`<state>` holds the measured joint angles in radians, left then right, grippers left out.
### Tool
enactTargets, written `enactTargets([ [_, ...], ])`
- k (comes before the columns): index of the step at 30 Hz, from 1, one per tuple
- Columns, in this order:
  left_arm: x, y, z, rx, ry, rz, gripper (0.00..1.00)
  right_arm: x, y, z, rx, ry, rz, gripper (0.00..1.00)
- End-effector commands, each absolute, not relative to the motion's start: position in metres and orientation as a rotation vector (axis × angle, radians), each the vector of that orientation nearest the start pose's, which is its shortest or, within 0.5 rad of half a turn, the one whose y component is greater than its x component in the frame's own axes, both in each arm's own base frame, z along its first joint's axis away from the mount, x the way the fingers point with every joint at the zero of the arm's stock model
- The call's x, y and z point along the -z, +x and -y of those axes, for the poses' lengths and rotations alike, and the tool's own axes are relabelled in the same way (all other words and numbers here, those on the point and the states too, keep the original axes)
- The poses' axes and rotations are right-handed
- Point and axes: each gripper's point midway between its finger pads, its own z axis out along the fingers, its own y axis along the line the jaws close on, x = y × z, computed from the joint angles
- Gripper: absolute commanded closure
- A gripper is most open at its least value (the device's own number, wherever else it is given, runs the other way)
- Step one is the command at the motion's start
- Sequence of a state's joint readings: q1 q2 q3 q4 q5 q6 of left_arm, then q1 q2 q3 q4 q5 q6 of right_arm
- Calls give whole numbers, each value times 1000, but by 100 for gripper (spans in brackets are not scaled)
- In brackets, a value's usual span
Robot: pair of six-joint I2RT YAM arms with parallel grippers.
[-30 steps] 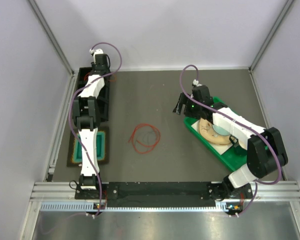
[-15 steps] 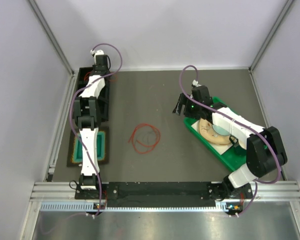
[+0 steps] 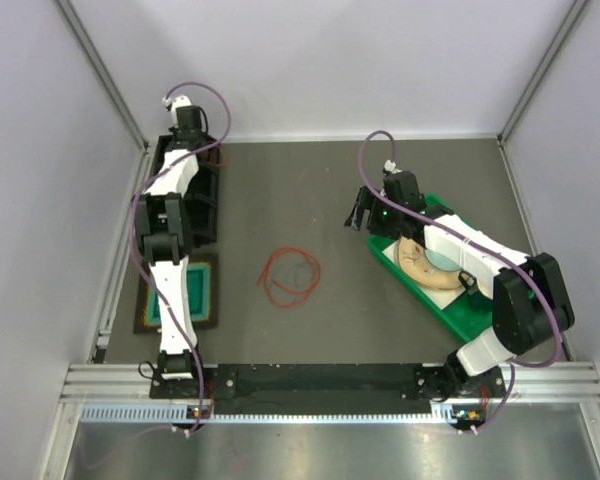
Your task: Untangle the cables
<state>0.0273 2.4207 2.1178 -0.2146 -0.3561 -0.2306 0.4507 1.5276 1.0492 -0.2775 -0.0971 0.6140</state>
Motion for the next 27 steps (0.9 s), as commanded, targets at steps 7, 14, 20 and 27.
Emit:
enactTargets([
  [7,-215,646,-116,-190,-644,-1753,100,-142,358,-226,-686,131,-2353,20],
  [14,-192,649,-125,-247,-640,-1783,100,-139,357,-226,-689,128,-2358,20],
  [20,-164,661,-127,-255,-641,-1799,100,-137,358,-227,-691,128,-2363,20],
  [27,-143,668,-135,-305,-695,-1785,100,-133,359,-228,-686,132,-2372,20],
])
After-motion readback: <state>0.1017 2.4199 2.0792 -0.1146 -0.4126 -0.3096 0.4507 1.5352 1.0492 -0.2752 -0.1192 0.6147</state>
